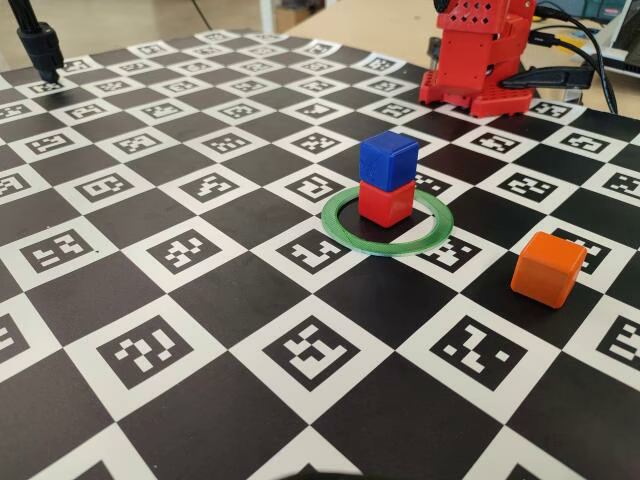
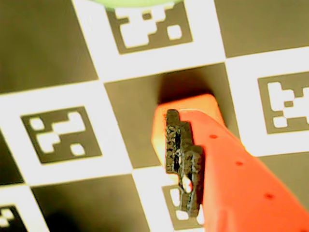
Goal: Grab the red cube then put it in the green circle then put the blue cube on top and finally the orange cube on top
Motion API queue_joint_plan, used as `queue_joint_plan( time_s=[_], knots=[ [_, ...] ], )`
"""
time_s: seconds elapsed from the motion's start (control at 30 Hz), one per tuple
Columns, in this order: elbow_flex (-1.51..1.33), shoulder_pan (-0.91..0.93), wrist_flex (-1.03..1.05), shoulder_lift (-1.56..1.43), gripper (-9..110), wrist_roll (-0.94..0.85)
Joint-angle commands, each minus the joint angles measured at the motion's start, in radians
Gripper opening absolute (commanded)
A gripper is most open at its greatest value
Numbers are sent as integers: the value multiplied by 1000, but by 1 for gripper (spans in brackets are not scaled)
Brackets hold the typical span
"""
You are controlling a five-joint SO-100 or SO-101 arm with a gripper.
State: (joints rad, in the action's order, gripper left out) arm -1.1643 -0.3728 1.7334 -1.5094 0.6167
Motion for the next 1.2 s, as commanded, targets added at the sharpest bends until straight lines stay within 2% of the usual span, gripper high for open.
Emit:
queue_joint_plan(
  time_s=[0.0, 0.6, 1.17],
  knots=[
    [89, -34, 75, -12, 50, 14],
    [253, -227, 67, 133, 49, 117],
    [383, -348, -55, 311, 49, 126]
  ],
)
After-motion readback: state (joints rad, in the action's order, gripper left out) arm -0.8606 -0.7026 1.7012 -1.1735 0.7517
